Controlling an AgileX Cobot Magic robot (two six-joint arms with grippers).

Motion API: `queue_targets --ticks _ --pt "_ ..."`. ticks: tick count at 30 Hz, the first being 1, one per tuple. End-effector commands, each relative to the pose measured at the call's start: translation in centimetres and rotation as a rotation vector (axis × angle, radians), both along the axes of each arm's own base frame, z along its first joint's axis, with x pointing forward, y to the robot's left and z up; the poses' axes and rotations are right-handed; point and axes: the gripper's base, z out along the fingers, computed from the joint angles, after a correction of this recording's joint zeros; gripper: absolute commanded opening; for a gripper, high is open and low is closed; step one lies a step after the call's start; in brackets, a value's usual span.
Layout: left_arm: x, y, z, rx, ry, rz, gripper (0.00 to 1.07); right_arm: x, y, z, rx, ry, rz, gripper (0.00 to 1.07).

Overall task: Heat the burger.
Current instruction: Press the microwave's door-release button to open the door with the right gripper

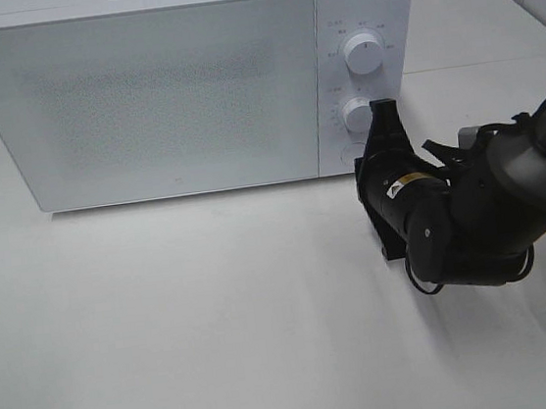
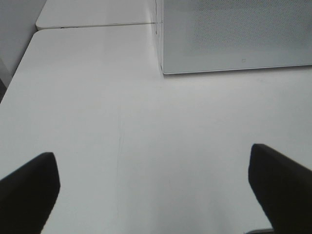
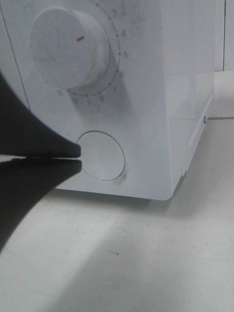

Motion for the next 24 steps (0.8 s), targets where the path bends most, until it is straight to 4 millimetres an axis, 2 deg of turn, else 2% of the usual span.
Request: queue_targets --ticks 1,9,18,24 --pt "-0.2 0.0 -0.1 -0.001 -0.017 0.002 0.98 0.6 0.2 0.1 0.004 -0.008 -0.004 0.00" --pt "-0.2 0.0 -0.1 -0.001 -0.017 0.002 0.98 2.2 -0.5 0.3 -0.014 0.018 -0.010 0.00" --pt "-0.2 0.0 -0.1 -0.001 -0.017 0.002 0.98 3.0 -0.1 -0.7 -0.004 0.031 -0.014 0.00" --pt "-0.2 0.0 -0.1 -0.001 -0.017 0.002 0.98 3.6 -0.1 -0.6 0.003 0.015 -0.026 0.00"
